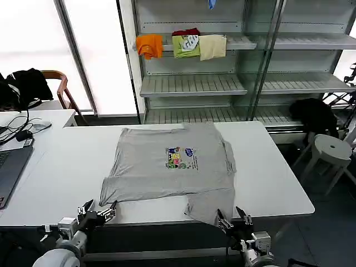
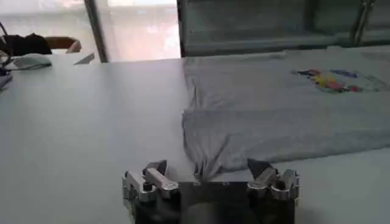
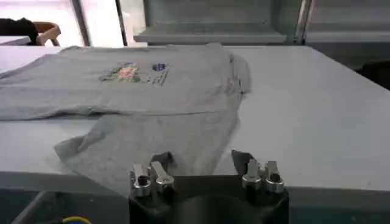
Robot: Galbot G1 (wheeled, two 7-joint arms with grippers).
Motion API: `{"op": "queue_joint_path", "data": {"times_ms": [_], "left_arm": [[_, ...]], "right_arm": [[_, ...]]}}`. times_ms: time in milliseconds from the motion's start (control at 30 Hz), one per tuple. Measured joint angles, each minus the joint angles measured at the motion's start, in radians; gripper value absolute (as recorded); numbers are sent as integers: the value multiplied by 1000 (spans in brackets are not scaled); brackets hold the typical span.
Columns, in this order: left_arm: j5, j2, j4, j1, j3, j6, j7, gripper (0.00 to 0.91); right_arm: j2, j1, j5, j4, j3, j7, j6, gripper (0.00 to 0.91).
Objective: Fold and organize the clothes.
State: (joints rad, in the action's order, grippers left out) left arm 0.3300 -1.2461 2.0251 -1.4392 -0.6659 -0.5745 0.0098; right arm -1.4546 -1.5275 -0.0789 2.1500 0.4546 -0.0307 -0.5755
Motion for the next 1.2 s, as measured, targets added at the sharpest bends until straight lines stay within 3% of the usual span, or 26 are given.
{"op": "queue_joint_path", "data": {"times_ms": [900,1200], "left_arm": [[3,6,-35,63,-16,51,49,0],[39,-4,-28,115,-32,65,67,0]], "right_arm": [[-25,68,-67,10,34,11,-5,0],[-33,162,-103,5,56,24,-4,0]]}}
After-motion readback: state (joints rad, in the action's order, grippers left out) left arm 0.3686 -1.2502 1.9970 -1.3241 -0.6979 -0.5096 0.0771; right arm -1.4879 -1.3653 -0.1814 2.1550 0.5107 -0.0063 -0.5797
